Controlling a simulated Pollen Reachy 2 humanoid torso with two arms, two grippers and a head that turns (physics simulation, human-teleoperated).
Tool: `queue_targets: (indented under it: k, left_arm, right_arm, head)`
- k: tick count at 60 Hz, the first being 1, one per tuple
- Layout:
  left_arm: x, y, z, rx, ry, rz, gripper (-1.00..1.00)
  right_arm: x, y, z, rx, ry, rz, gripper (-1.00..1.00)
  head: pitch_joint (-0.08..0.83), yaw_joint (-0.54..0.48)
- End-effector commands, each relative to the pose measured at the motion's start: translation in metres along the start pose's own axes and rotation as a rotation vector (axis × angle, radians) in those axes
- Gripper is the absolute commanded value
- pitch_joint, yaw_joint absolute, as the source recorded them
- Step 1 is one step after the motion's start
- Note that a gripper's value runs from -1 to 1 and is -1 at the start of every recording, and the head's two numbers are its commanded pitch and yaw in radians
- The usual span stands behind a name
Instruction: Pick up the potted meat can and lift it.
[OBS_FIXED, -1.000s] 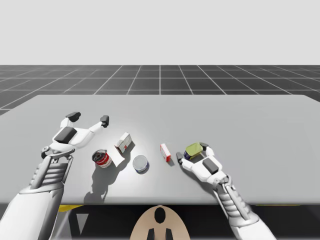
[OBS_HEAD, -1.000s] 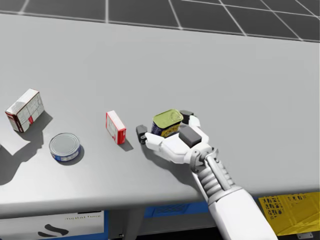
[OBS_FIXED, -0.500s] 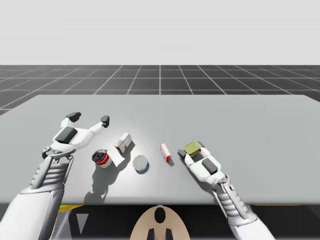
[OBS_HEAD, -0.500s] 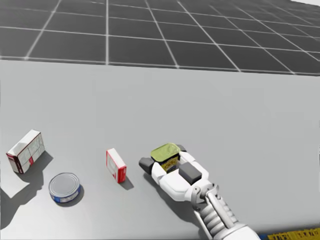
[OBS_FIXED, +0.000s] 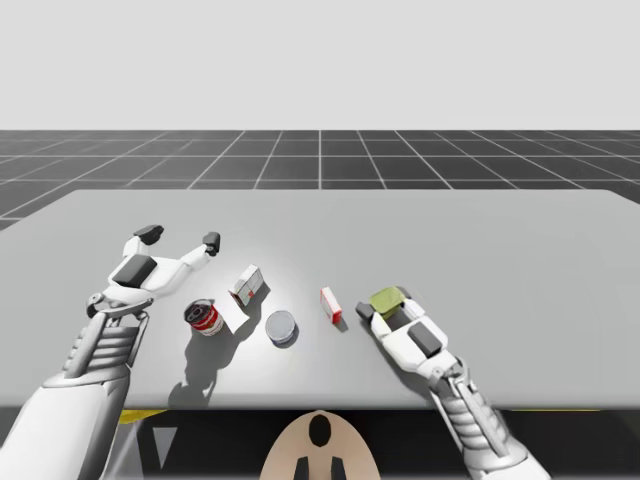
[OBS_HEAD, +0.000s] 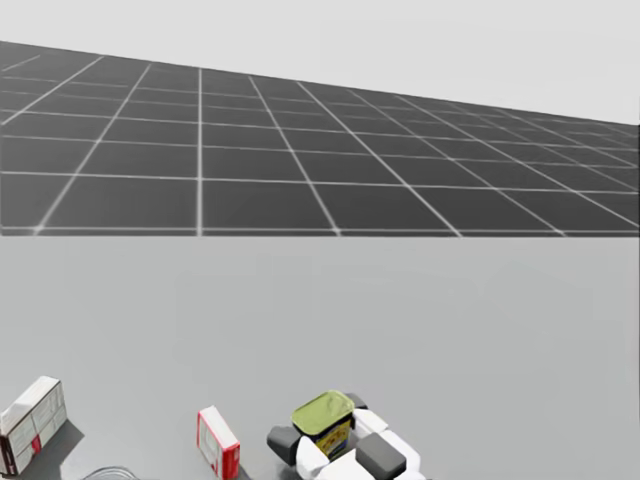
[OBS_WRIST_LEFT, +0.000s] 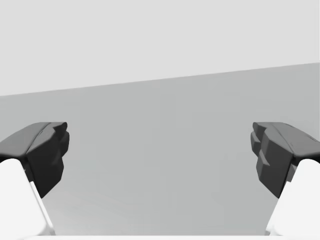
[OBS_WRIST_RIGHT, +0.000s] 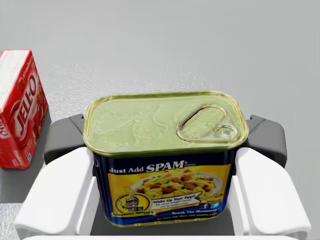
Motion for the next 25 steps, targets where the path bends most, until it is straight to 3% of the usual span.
queue_targets:
  k: [1,20,25]
  left_arm:
    - [0.0,0.0,-0.001,0.001,0.003,-0.001,-1.0]
    - [0.001,0.001,-0.001,0.004,0.0,0.003,-1.0]
    - [0.001,0.001,-0.001,0.005,-0.001,0.005,-1.0]
  right_arm:
    - [0.048,0.005,0.007,0.005,-0.141,0.008,1.0]
    - [0.152,0.011,0.042,-0.032,-0.398,0.078,1.0]
    - [0.183,0.014,0.055,-0.048,-0.486,0.116,1.0]
  head:
    - [0.303,-0.26]
    - [0.295,-0.26]
    - [0.293,-0.26]
